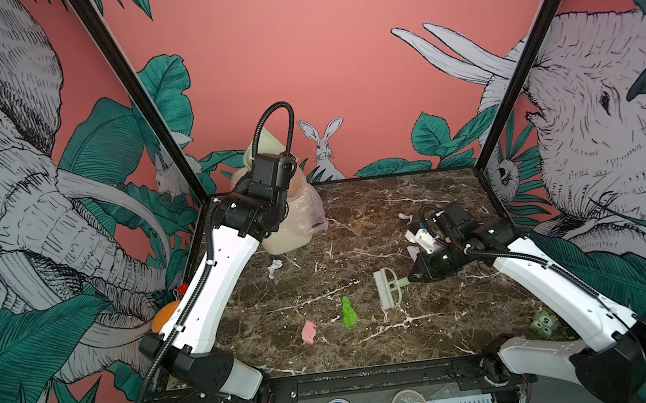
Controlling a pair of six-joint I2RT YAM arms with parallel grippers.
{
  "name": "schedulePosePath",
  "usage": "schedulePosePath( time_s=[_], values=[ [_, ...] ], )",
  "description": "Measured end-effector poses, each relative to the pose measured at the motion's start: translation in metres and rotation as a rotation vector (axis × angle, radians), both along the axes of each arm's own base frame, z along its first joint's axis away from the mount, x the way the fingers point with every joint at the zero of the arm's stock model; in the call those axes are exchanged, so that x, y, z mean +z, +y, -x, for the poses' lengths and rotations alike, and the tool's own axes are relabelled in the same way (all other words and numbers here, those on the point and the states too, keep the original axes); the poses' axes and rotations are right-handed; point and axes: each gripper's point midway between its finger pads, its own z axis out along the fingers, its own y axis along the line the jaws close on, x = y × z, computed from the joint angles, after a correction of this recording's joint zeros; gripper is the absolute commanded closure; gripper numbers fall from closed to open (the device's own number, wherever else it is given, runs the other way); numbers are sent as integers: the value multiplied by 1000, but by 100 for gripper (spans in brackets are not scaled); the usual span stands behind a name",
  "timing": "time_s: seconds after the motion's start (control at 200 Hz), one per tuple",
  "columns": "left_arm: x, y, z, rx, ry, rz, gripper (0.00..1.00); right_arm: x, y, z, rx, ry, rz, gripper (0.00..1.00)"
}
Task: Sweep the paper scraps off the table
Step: 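Bring the empty dustpan back down near the green scrap with the left gripper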
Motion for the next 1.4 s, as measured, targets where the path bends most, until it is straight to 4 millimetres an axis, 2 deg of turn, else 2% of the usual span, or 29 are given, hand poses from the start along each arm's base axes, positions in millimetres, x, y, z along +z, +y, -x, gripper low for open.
schedulePosePath(
  time_s=[0.08, 0.195, 0.375, 0.575, 0.715, 0.88, 1.08, 1.25, 1.401],
  values=[
    [-16, -7, 19, -34, 44, 91, 92, -1, 26, 1, 38, 1, -31, 100],
    [-44, -6, 40, -36, 120, 164, 91, -2, 61, 3, 87, 5, -64, 100],
    [-85, -9, 66, -41, 238, 243, 90, -15, 102, 2, 124, 22, -92, 100],
    [-116, -22, 89, -67, 333, 337, 89, -42, 123, 1, 127, 80, -70, 100],
    [-132, -33, 100, -87, 385, 384, 89, -45, 124, 0, 119, 85, -66, 100],
    [-152, -46, 111, -112, 445, 404, 89, -54, 105, 0, 82, 96, -37, 100],
    [-167, -54, 119, -125, 492, 419, 88, -58, 58, 0, 1, 113, 17, 100],
    [-175, -70, 128, -173, 523, 427, 88, -57, 20, 4, -54, 118, 55, 100],
    [-193, -84, 141, -206, 583, 404, 88, -61, -14, 10, -99, 137, 108, 100]
  ],
)
